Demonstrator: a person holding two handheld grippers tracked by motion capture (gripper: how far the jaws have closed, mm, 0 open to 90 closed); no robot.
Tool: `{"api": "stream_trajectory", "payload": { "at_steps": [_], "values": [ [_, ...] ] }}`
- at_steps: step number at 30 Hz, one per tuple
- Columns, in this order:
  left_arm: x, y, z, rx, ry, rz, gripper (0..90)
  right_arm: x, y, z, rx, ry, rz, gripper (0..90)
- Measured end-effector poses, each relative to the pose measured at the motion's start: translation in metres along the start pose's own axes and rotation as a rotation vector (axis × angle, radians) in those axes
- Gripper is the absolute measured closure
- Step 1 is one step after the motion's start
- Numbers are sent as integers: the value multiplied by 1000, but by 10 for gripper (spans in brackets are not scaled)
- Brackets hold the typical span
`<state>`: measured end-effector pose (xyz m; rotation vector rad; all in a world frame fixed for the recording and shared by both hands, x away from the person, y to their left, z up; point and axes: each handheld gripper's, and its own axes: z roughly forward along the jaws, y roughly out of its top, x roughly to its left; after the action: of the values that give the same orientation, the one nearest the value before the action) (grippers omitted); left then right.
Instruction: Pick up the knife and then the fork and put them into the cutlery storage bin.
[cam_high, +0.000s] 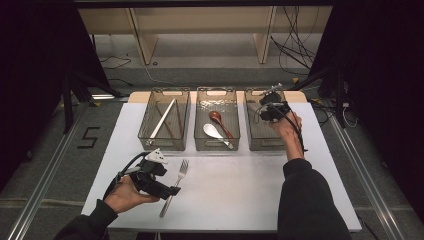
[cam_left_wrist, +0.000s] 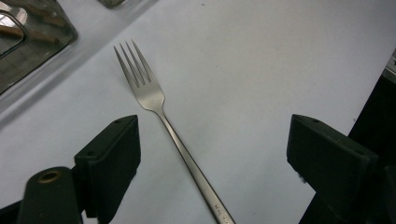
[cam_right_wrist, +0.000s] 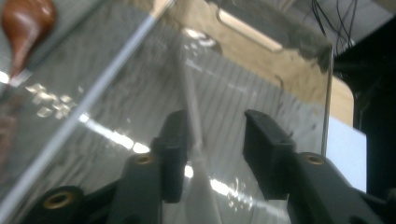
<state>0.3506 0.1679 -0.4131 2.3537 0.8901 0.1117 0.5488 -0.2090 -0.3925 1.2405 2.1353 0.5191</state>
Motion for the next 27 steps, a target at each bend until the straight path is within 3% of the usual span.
{"api": "stream_trajectory", "payload": {
  "at_steps": [4, 9, 17, 27],
  "values": [
    [2, 0, -1, 3, 3, -6, 173, -1, 2, -8, -26, 20, -9, 547],
    [2, 0, -2, -4, 13, -19, 173, -1, -2, -15, -18, 39, -9, 457],
    [7, -1, 0, 14, 37, -48, 169, 1, -7, -44, -76, 173, 53, 299],
    [12, -4, 7, 77, 69, -80, 189, 27, -35, -93, -167, 312, 30, 243]
  ]
}}
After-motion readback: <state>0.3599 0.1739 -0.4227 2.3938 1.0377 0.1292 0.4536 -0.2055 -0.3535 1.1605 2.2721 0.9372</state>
